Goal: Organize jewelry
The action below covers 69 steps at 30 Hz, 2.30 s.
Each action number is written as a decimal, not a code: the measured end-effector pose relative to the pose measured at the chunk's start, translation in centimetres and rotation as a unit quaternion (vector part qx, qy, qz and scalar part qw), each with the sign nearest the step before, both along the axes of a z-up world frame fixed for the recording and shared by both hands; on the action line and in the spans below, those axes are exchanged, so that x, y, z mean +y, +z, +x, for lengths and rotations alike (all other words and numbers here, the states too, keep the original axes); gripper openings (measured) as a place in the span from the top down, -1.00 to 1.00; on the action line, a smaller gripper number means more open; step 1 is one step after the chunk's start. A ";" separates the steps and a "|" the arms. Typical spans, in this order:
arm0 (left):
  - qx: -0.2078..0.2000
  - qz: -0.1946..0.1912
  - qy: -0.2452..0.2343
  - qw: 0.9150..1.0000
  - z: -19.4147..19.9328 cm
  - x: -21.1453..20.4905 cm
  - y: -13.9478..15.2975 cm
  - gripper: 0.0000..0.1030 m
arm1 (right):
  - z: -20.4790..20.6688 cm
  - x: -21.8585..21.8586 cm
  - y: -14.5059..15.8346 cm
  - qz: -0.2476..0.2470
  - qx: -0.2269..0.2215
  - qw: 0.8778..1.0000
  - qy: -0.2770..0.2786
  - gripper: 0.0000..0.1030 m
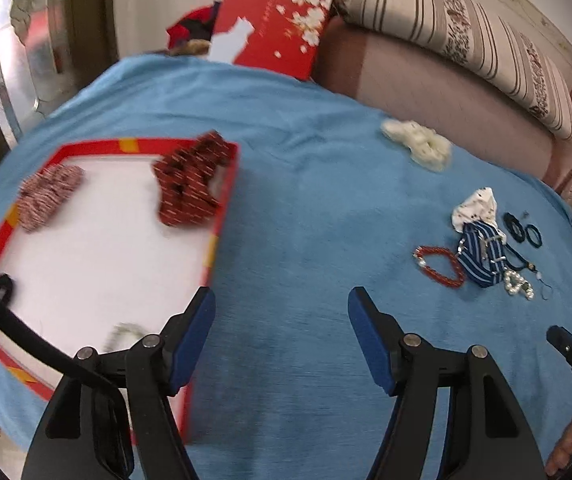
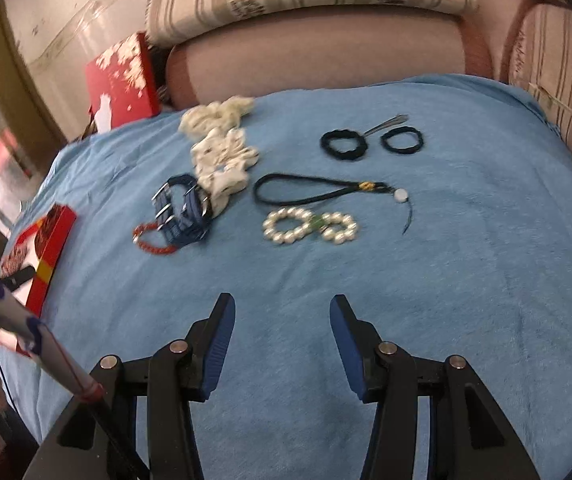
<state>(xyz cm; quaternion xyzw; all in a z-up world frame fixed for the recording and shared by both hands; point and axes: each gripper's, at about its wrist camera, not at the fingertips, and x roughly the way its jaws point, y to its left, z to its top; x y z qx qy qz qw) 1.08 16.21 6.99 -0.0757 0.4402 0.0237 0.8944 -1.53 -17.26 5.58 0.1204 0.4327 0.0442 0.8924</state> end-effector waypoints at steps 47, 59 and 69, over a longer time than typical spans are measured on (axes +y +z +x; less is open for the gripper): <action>0.037 -0.038 -0.182 0.982 9.7 -14.2 -5.6 0.87 | 7.7 -1.2 -3.9 -0.040 0.001 0.999 0.032 0.15; 0.007 -0.051 -0.169 0.984 5.9 -11.8 -0.8 0.87 | 5.9 -1.8 -0.8 -0.011 -0.036 0.999 0.033 0.99; 0.009 -0.043 -0.161 0.986 3.4 -7.8 -0.6 0.86 | 7.6 0.6 -2.5 -0.067 -0.025 0.996 0.057 -0.07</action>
